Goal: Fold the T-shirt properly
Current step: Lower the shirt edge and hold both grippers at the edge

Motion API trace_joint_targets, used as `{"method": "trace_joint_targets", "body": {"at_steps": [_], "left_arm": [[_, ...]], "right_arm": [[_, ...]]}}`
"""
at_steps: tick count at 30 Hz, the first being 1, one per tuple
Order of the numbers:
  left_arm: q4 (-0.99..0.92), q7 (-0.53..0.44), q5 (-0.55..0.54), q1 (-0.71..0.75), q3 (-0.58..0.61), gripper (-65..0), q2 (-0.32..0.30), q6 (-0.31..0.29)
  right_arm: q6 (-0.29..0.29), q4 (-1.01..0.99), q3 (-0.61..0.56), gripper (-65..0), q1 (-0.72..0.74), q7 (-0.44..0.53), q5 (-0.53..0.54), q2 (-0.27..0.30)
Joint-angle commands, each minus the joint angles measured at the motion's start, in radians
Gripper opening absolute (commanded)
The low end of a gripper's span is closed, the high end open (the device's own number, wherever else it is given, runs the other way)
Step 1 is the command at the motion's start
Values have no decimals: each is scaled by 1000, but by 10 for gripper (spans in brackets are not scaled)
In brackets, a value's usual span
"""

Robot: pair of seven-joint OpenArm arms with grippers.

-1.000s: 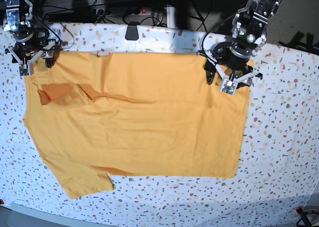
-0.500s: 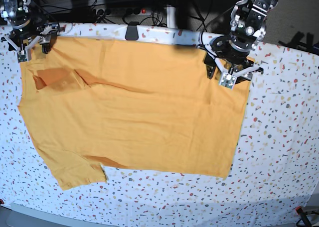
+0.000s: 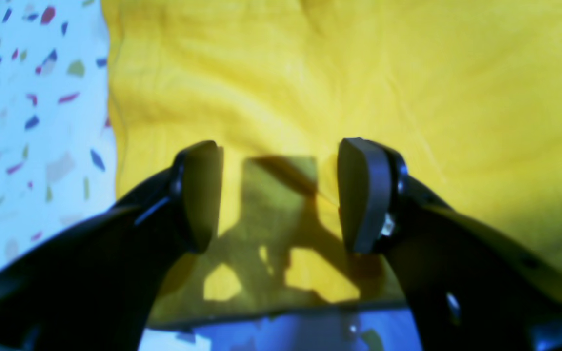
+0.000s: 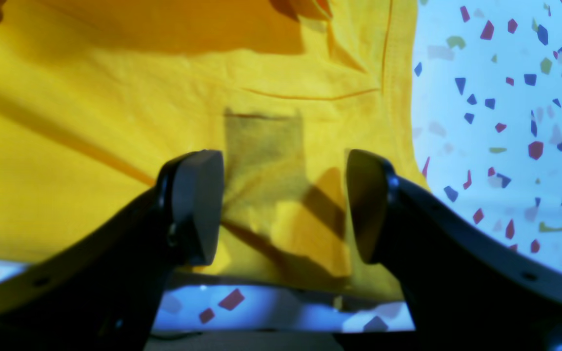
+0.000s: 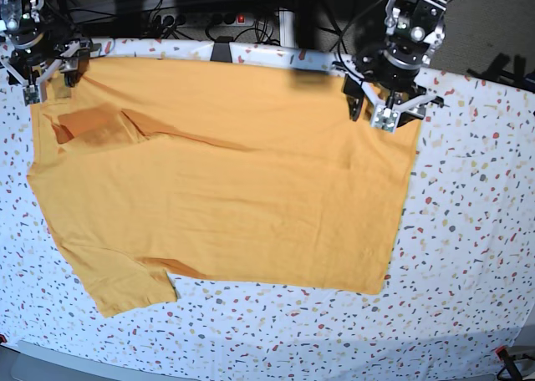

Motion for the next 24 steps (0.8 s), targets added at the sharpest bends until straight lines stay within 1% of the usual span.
{"method": "trace_joint_targets", "body": {"at_steps": [1, 6, 11, 21, 24], "left_arm": [[-3, 83, 4, 29, 1, -279, -7, 1], [-3, 76, 5, 57, 1, -279, -6, 4], [-2, 81, 4, 72, 1, -279, -6, 4], [-2, 76, 6, 158, 1, -279, -6, 4], [-1, 69, 55, 168, 1, -279, -4, 4]], "right_arm": [[6, -9, 8, -260, -15, -63, -31, 27], [6, -9, 8, -260, -15, -64, -30, 63], [6, -7, 8, -260, -15, -64, -27, 65], [6, -1, 8, -260, -15, -64, -23, 65], [6, 0, 8, -260, -15, -73, -23, 65]]}}
